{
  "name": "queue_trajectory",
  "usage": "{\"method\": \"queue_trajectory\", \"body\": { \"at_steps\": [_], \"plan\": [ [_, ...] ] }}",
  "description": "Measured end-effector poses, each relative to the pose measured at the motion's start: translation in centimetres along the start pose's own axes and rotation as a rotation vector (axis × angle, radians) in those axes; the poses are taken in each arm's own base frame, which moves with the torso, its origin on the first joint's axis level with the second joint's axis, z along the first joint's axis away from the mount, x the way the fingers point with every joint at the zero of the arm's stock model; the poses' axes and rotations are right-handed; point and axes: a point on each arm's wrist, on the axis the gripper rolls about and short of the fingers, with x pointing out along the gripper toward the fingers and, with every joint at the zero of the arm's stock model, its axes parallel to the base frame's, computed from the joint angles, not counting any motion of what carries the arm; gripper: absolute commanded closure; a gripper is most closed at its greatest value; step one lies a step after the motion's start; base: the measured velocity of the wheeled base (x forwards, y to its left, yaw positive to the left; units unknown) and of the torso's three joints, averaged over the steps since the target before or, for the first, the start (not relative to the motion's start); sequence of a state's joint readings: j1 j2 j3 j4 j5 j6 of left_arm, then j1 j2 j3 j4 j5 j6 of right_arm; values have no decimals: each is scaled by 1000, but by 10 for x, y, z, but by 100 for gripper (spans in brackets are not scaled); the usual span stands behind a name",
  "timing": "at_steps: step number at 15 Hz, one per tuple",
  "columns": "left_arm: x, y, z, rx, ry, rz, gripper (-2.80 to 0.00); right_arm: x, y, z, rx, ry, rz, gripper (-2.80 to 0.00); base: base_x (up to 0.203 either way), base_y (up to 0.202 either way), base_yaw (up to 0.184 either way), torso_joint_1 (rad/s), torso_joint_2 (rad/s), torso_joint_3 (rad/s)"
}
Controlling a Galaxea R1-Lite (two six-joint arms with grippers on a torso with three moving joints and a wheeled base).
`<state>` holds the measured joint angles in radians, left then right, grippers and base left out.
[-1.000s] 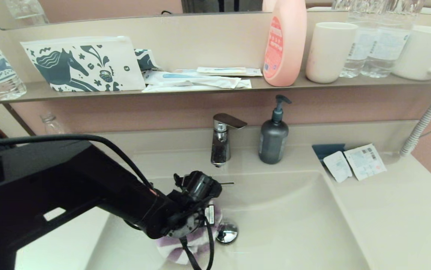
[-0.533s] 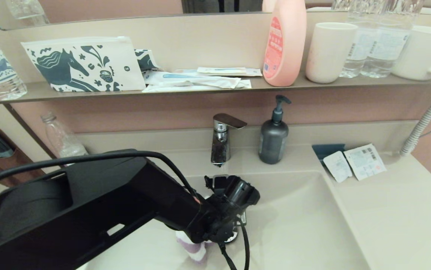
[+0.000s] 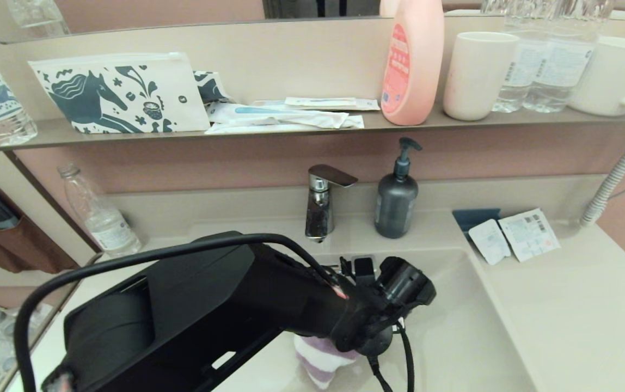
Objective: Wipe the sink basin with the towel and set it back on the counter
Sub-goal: Wipe the sink
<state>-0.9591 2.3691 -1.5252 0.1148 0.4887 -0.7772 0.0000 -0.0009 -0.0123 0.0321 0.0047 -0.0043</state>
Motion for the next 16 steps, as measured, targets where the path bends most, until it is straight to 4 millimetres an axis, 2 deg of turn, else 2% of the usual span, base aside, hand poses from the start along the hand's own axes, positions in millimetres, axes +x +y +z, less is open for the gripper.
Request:
{"method": "queue_trajectory", "body": {
  "at_steps": [2, 4, 8, 12, 16],
  "plan": [
    [-11, -15, -3, -14, 19, -10, 0, 0, 0, 0, 0, 0, 0, 0, 0, 0, 0, 0, 0, 0],
    [-23, -25, -16, 1, 75, 1, 0, 0, 0, 0, 0, 0, 0, 0, 0, 0, 0, 0, 0, 0],
    [-35, -20, -35, -5, 221, 78, 0, 0, 0, 0, 0, 0, 0, 0, 0, 0, 0, 0, 0, 0],
    [-45, 0, -56, 27, 354, 137, 0, 0, 0, 0, 0, 0, 0, 0, 0, 0, 0, 0, 0, 0],
    [-49, 36, -70, 51, 412, 176, 0, 0, 0, 0, 0, 0, 0, 0, 0, 0, 0, 0, 0, 0]
  ]
}}
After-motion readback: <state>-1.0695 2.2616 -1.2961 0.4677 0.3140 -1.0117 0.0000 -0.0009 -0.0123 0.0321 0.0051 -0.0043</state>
